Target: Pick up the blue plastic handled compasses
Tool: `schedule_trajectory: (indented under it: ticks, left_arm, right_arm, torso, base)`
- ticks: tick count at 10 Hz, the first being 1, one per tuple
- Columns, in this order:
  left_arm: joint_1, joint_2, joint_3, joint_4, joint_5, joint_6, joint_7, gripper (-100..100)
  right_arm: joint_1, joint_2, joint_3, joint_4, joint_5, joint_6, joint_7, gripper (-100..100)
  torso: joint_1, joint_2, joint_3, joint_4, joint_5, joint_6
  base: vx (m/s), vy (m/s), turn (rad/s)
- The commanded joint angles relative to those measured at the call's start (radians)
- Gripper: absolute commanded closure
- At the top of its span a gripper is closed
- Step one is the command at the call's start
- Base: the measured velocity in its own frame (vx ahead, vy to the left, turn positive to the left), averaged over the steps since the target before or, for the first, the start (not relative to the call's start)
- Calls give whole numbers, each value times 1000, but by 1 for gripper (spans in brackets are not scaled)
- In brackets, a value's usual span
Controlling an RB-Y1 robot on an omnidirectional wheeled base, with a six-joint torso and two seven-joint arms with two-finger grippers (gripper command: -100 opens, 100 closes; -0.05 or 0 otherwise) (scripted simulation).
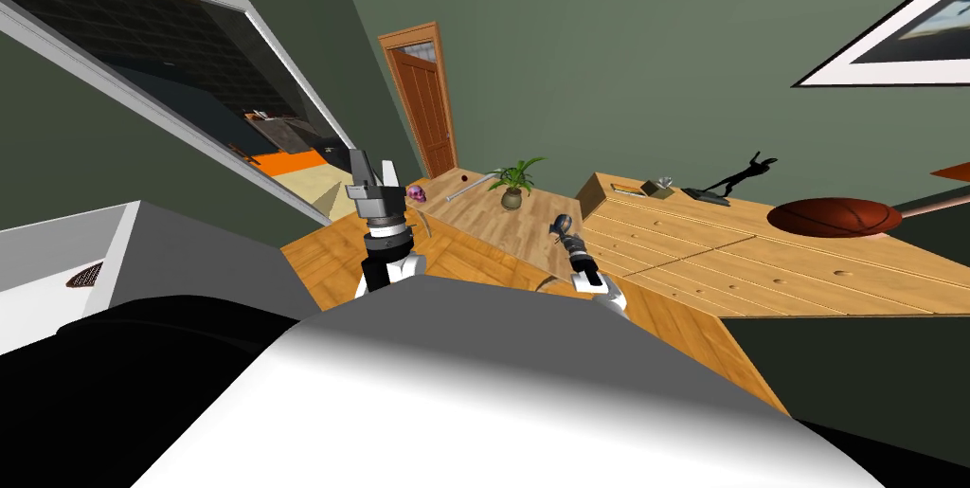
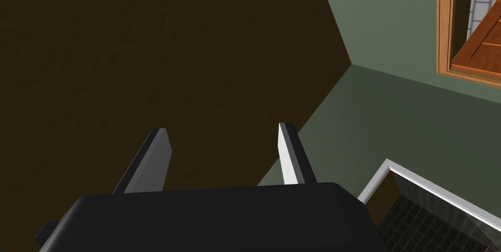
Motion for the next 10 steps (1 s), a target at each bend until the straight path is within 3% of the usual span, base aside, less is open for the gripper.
schedule_trajectory:
  ticks: [1, 10]
  left_arm:
    - [0, 0, 0, 0, 0, 0, 0, 0]
    - [0, 0, 0, 0, 0, 0, 0, 0]
  right_arm:
    - [-27, -12, -4, 50, -4, 5, 37, -100]
    - [-91, -46, -15, 250, -18, 27, 132, -100]
  torso:
    - [0, 0, 0, 0, 0, 0]
    - [0, 0, 0, 0, 0, 0]
  base:
    - [28, 36, 13]
    - [24, 36, 9]
